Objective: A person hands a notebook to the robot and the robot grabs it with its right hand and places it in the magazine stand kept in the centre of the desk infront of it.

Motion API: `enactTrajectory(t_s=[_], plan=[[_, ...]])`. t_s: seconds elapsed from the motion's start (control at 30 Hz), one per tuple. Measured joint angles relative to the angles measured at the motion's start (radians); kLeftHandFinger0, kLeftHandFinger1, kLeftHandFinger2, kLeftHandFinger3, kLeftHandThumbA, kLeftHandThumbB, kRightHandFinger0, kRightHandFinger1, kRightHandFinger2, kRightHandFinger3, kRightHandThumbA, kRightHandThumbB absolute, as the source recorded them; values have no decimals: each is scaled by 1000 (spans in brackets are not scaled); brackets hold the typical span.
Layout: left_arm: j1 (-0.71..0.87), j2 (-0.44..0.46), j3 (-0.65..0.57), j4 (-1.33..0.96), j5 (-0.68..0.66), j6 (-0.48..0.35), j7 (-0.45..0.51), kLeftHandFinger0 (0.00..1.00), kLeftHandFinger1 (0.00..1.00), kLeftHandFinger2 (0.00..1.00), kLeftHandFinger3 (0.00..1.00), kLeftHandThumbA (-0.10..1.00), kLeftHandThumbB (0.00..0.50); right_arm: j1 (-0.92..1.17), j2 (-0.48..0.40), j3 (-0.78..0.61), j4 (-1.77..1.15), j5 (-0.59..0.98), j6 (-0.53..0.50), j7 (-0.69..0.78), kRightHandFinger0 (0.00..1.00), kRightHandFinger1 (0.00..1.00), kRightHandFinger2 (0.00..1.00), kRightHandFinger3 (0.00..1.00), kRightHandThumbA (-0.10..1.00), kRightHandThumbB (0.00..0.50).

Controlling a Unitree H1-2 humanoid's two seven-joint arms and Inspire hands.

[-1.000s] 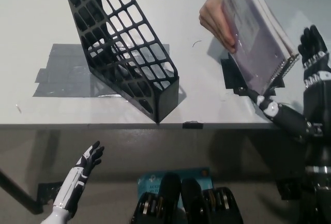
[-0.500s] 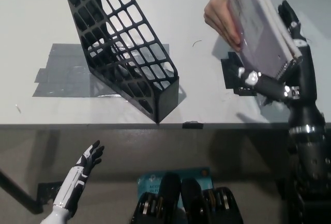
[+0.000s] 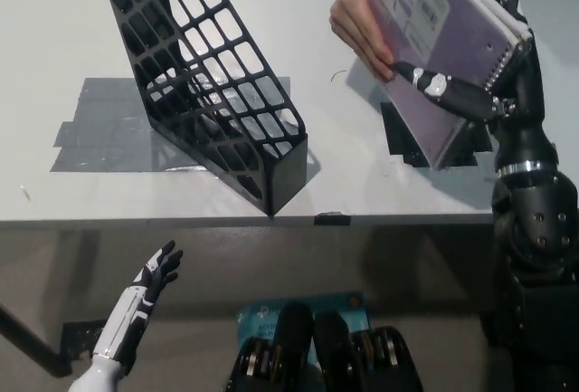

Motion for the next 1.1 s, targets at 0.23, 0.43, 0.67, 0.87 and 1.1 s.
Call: enactTrajectory(t_s=[0.23,0.43,0.67,0.87,1.1], plan=[[-4,0,0,0,0,0,0,1000,1000,1000,1000,1000,500,-19,11,-12,16,1,29,-24,0,0,0,0,1000,41],[-10,1,1,0,-3,0,-1,1000,1000,1000,1000,1000,500,-19,27,-12,16,14,68,-25,0,0,17,6,1000,41],[-14,1,0,0,-1,0,-1,1000,1000,1000,1000,1000,500,-19,44,-13,17,31,98,-25,0,0,0,0,1000,21],[-15,2,1,0,1,0,-1,1000,1000,1000,1000,1000,500,-18,58,-40,15,80,128,-19,0,0,0,0,1000,38],[-15,2,0,0,2,0,-1,1000,1000,1000,1000,1000,500,-18,97,-114,-31,171,190,-20,0,0,0,0,1000,72]])
